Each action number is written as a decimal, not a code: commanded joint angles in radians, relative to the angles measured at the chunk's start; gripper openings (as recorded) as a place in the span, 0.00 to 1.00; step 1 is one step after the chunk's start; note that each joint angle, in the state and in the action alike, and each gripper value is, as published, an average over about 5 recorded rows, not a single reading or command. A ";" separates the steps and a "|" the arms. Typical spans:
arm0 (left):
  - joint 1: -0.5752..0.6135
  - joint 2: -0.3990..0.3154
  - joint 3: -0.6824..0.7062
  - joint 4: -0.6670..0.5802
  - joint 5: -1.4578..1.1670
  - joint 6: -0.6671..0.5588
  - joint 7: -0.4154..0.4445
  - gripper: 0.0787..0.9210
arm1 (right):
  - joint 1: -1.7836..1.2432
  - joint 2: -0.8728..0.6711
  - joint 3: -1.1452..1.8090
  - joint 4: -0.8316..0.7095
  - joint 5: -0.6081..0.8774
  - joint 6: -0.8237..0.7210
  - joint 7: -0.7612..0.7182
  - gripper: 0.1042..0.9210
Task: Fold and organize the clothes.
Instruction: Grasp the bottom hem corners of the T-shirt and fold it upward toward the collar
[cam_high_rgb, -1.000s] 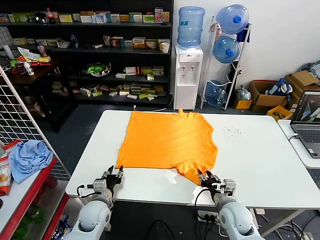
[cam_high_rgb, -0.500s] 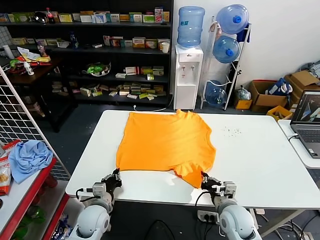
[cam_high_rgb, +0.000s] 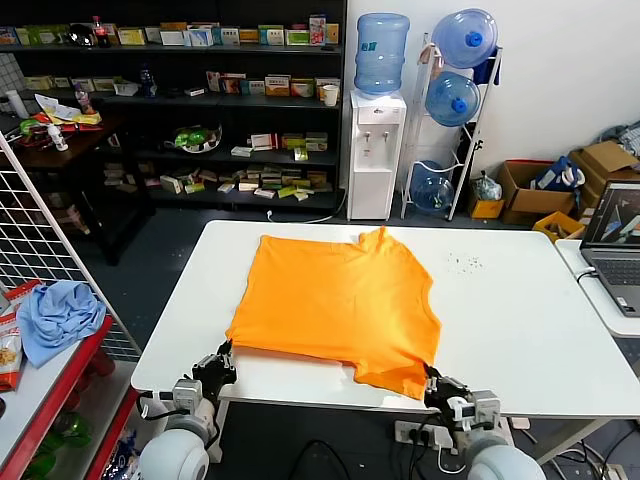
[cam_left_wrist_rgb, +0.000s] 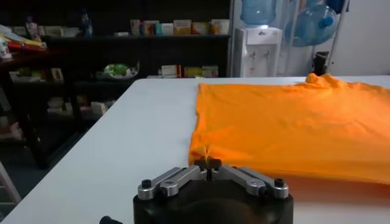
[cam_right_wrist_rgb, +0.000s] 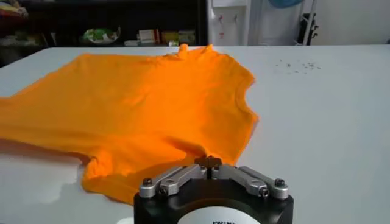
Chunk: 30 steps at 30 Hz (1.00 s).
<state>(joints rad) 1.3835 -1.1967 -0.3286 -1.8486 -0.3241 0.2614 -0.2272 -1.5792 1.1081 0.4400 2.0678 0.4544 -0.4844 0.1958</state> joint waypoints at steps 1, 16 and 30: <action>0.179 0.022 -0.003 -0.138 0.045 -0.005 -0.008 0.02 | -0.220 -0.069 0.053 0.194 -0.019 -0.011 0.018 0.02; 0.027 0.004 0.010 -0.072 0.070 -0.057 -0.013 0.02 | 0.102 -0.102 0.046 -0.058 -0.036 0.130 -0.075 0.02; -0.228 -0.034 0.069 0.222 0.072 -0.074 -0.013 0.02 | 0.449 -0.033 -0.104 -0.427 -0.086 0.204 -0.134 0.02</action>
<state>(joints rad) 1.2842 -1.2199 -0.2736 -1.7792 -0.2538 0.1948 -0.2420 -1.3306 1.0527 0.4074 1.8438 0.3867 -0.3237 0.0890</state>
